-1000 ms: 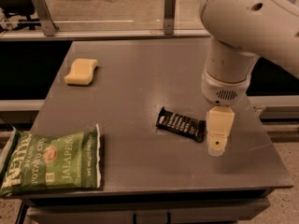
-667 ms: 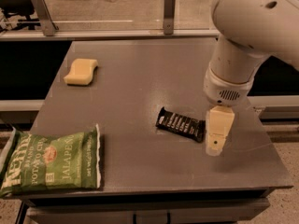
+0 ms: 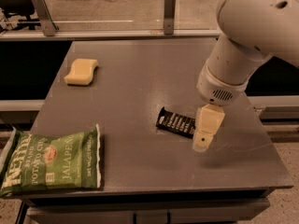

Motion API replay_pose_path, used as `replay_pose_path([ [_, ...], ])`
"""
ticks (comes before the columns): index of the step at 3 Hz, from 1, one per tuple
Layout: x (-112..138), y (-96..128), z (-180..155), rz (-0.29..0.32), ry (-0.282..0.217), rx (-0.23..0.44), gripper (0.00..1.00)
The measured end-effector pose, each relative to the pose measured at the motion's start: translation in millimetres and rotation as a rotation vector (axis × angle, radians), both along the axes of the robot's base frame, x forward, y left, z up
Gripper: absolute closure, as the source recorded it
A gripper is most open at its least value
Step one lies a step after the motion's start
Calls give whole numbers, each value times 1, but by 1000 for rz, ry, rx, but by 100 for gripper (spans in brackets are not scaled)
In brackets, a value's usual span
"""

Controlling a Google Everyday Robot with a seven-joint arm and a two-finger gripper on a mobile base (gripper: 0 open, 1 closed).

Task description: Pick rxbar chocolate

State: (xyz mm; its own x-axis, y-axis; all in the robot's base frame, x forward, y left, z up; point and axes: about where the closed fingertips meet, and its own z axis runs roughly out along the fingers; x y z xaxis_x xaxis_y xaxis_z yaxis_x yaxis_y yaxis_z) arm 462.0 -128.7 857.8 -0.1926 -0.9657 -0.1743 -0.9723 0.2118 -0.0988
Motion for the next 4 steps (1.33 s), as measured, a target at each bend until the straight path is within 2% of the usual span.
replay_pose_path([
  [1,0,16,-4,7,-54,-53,0],
  [2,1,22,-10,4,-68,-87,0],
  [4,-5,27,-26,12,-41,-145,0],
])
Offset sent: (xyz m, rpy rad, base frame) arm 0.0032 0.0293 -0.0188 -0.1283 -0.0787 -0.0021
